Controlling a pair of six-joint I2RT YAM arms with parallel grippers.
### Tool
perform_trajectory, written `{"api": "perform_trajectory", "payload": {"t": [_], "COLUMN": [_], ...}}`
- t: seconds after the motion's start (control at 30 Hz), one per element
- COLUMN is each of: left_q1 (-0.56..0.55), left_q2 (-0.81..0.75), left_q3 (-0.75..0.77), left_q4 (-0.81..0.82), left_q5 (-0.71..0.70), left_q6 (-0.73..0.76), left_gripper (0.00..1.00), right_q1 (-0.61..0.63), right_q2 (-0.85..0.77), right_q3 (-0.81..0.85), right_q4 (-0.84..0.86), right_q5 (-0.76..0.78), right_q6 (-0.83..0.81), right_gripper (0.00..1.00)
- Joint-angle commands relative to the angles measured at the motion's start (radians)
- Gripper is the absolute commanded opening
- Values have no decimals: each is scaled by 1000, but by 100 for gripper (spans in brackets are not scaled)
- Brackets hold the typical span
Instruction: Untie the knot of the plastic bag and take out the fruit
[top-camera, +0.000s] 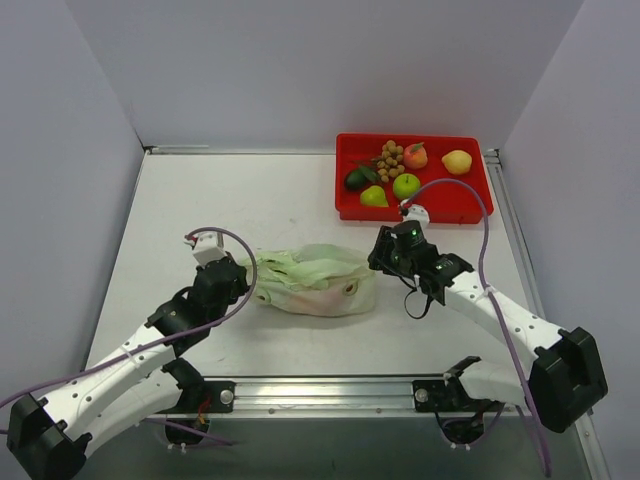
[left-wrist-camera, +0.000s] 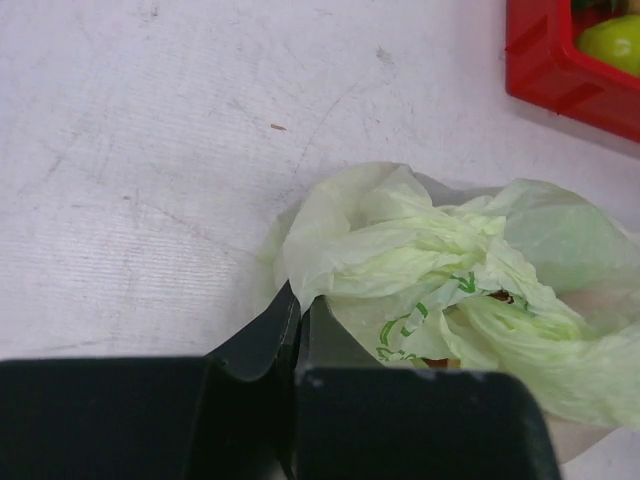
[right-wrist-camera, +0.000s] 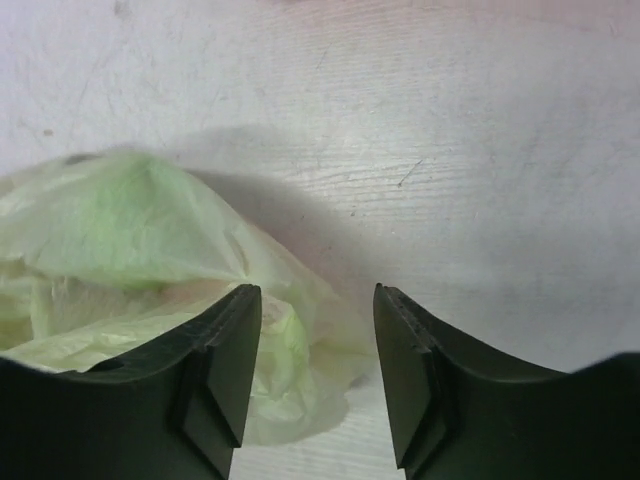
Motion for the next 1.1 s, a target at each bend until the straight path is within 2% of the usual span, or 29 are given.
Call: {"api": "perform_trajectory", "payload": {"t": [0.0,0.03,0.13,0.17,0.27,0.4,0.5,0.6,0.7,0.8,0.83,0.9,0.93,1.03,1.07], "left_q1": [8,10,8,8,8,8,10,10,10,8,8,8,8,21,30], "left_q2": [-6,-5,-1,0,11,15,5,-8,-15,-20,-26,-27,-24,-9,-3], "left_q3": [28,33,45,48,65,79,77,71,68,68,65,59,56,61,65], "left_q4": [38,48,66,69,71,49,46,40,23,-17,-24,-41,-47,-84,-92], "left_q5": [96,116,177,193,228,242,248,246,234,181,167,112,87,12,6], "left_q6": [178,191,215,223,227,228,224,223,221,220,221,228,228,205,195], "left_gripper": [0,0,0,0,0,0,0,0,0,0,0,0,0,0,0], "right_q1": [54,99,169,214,307,395,410,410,410,410,410,403,392,357,339], "right_q2": [-74,-82,-76,-65,-10,94,158,218,257,225,211,168,153,82,62], "right_q3": [65,96,172,192,269,321,341,344,343,341,331,318,303,268,237], "right_q4": [-45,-50,-70,-81,-160,-206,-211,-191,-174,-179,-176,-170,-168,-142,-130], "right_q5": [2,2,-42,-120,-185,-168,-194,-153,-126,-139,-142,-132,-116,-118,-124], "right_q6": [-200,-290,-456,-572,-736,-842,-872,-883,-893,-875,-872,-860,-849,-818,-803], "right_gripper": [50,59,70,72,76,78,79,79,72,53,42,32,22,10,9]}}
